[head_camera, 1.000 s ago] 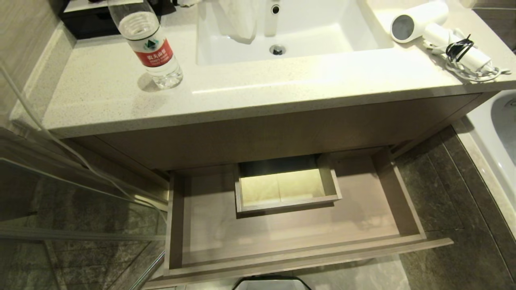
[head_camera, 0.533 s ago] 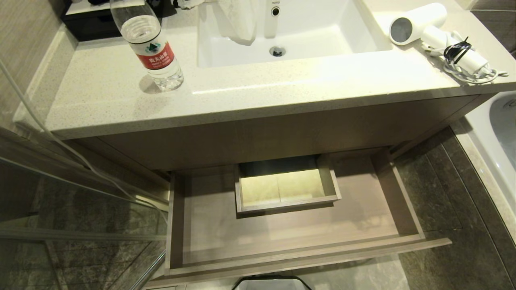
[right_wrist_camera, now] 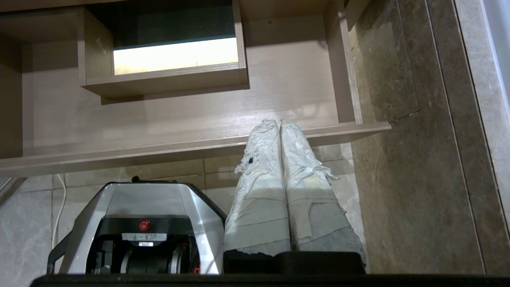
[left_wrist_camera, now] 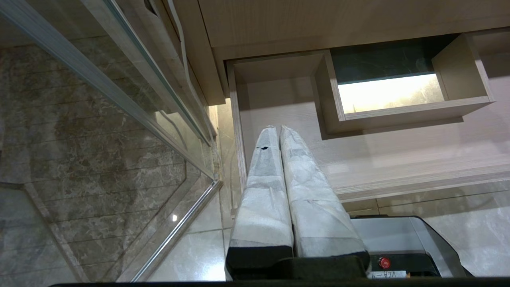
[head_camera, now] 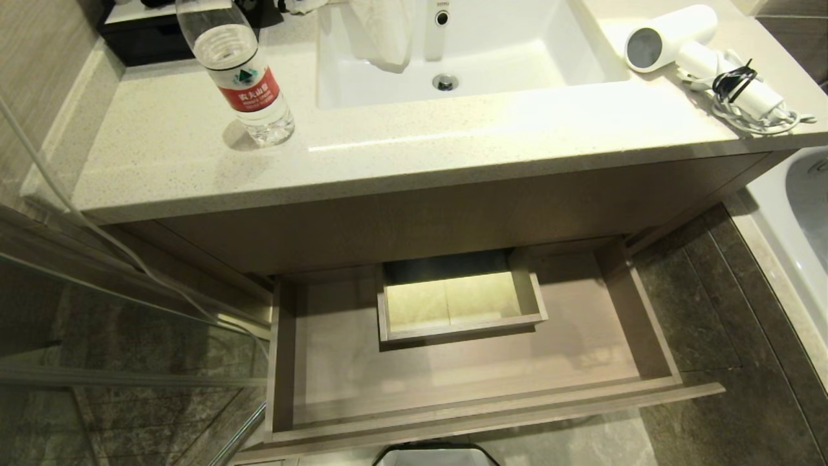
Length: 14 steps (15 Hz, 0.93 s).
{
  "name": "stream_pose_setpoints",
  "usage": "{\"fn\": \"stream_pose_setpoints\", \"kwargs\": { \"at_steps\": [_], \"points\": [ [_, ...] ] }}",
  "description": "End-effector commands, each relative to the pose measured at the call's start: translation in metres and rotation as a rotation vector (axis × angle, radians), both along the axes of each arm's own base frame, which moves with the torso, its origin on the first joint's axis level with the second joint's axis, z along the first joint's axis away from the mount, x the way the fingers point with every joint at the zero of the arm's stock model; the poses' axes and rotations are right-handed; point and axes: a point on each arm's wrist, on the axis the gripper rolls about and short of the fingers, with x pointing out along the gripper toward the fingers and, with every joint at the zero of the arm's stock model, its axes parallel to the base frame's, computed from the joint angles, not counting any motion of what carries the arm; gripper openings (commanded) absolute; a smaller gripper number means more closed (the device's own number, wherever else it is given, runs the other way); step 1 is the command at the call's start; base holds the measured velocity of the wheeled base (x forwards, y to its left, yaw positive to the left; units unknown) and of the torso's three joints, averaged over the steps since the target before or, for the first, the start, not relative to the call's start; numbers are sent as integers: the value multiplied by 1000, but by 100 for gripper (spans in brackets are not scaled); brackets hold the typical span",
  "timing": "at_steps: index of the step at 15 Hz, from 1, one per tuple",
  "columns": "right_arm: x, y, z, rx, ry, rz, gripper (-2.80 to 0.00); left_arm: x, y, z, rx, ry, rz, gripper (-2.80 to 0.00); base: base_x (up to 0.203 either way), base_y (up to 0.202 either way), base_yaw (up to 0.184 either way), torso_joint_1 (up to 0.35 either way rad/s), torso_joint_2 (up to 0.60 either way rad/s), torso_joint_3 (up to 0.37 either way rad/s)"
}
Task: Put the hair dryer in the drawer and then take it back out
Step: Pick up the hairdryer
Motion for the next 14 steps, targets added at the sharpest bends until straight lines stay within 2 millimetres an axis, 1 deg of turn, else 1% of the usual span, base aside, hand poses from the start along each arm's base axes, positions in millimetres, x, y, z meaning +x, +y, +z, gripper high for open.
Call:
{"fn": "stream_pose_setpoints", "kwargs": {
  "at_steps": [1, 14],
  "points": [
    [0, 0, 0, -1, 2, 0, -280, 0, 0, 0, 0, 2, 0, -280, 0, 0, 0, 0, 0, 0],
    [0, 0, 0, -13, -1, 16, -280, 0, 0, 0, 0, 1, 0, -280, 0, 0, 0, 0, 0, 0]
  ]
}}
